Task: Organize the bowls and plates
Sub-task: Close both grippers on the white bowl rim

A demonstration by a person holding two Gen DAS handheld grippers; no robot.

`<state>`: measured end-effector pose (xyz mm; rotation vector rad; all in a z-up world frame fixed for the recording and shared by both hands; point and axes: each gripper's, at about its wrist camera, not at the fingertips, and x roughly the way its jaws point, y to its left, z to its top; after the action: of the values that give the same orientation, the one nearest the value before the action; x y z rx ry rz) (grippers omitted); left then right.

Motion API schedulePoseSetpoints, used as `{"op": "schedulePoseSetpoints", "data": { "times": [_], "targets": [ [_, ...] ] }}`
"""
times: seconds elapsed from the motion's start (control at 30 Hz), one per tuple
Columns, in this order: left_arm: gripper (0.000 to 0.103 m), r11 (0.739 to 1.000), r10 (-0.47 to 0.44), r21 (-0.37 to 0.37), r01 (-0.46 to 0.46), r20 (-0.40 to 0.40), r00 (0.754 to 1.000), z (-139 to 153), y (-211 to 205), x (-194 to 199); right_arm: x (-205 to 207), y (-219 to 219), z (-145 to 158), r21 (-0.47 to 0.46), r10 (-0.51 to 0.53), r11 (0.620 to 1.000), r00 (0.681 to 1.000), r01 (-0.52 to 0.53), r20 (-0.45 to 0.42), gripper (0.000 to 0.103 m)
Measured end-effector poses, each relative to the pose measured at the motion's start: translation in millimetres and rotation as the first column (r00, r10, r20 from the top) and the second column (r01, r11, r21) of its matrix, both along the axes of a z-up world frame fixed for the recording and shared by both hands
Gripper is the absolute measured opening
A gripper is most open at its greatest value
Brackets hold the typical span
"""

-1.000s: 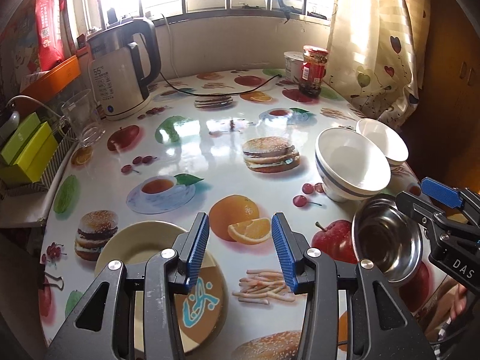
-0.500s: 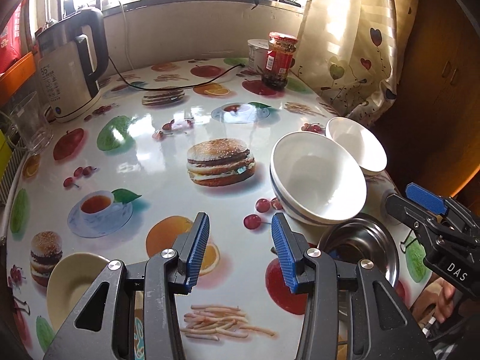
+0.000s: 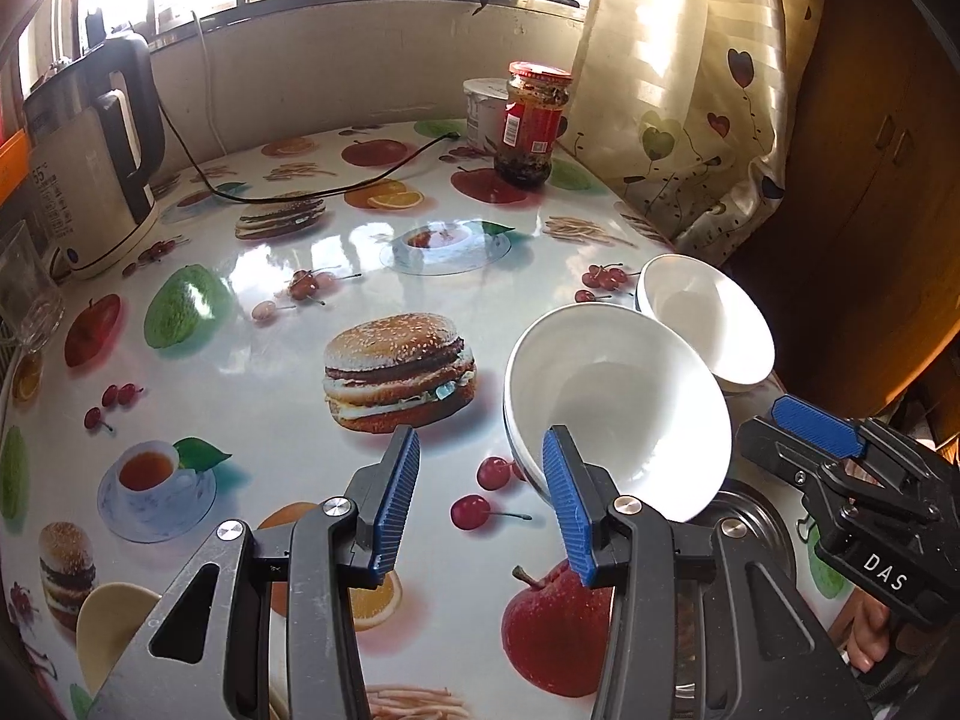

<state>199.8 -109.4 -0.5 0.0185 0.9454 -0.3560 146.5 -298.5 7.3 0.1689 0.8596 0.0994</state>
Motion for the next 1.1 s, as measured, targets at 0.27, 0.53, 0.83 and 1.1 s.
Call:
{"op": "schedulePoseSetpoints", "data": {
  "times": [0.27, 0.53, 0.83, 1.1],
  "targets": [
    [0.031, 0.998, -0.036, -0.047, 0.034, -0.048, 0.998, -9, -6, 10, 7, 2, -5, 0.027, 0.021, 0.999, 1.000, -0.021, -0.010, 0.036],
    [0.017, 0.995, -0.062, -0.084, 0.057, -0.060, 0.996, -12, -8, 12, 12, 6, -8, 0.061, 0.027, 0.998, 0.999, -0.026, -0.018, 0.024],
    [0.016, 0.993, -0.064, -0.101, 0.058, -0.062, 0.996, -14, -8, 14, 14, 10, -9, 0.073, 0.034, 0.997, 0.999, -0.032, -0.019, 0.016],
    [0.016, 0.994, -0.063, -0.095, 0.058, -0.053, 0.997, -14, -8, 15, 14, 10, -10, 0.075, 0.032, 0.997, 0.999, -0.030, -0.016, 0.016]
  ]
}}
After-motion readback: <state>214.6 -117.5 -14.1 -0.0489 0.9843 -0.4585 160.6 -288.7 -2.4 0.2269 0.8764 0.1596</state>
